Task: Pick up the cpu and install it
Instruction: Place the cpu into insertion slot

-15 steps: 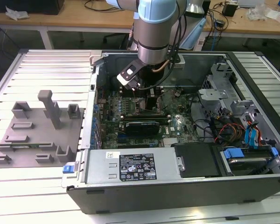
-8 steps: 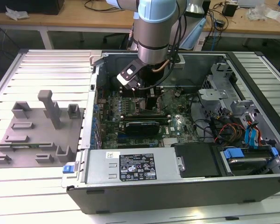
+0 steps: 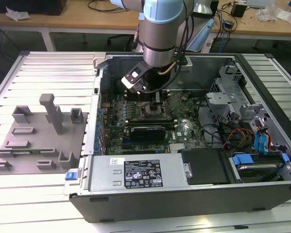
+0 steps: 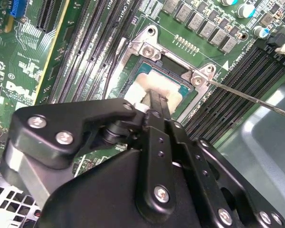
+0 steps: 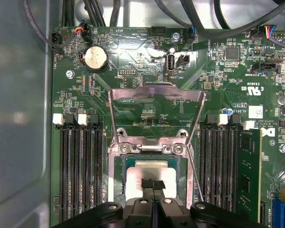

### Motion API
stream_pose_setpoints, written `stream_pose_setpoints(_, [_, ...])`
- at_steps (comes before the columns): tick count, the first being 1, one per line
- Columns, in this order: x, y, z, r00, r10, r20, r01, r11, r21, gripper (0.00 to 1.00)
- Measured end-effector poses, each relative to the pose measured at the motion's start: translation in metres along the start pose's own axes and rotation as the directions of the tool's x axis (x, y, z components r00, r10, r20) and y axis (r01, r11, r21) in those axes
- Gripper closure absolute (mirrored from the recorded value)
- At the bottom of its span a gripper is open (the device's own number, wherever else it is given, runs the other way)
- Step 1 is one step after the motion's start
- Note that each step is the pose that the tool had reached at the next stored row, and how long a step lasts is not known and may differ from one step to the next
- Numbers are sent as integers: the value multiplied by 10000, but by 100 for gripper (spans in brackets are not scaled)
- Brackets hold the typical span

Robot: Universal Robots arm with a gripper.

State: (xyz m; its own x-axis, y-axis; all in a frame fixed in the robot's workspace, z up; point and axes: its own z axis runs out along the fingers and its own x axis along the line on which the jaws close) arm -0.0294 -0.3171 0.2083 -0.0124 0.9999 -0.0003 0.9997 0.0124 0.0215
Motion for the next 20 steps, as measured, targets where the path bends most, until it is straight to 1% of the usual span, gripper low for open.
stream_pose_setpoints(1, [0, 0, 0, 10000, 0, 3, 0, 10000, 1, 89])
stream_pose_setpoints(4, [0, 0, -1, 10000, 0, 15, 0, 10000, 1, 89])
stream_pose_setpoints(5, [1, 0, 0, 10000, 0, 54, 0, 10000, 5, 89])
stream_pose_setpoints(6, [1, -1, 1, 9998, 0, 176, 0, 10000, 16, 89])
stream_pose_setpoints(7, [0, 0, 1, 9998, -2, 189, 2, 10000, 18, 89])
stream_pose_setpoints(10, [0, 0, 1, 9998, -5, 190, 5, 10000, 16, 89])
stream_pose_setpoints(14, [0, 0, 1, 9999, -5, 141, 5, 10000, 3, 89])
stream_pose_setpoints(18, [0, 0, 2, 9999, -4, 137, 4, 10000, 2, 89])
stream_pose_setpoints(20, [0, 0, 15, 9999, -5, 138, 5, 10000, 1, 89])
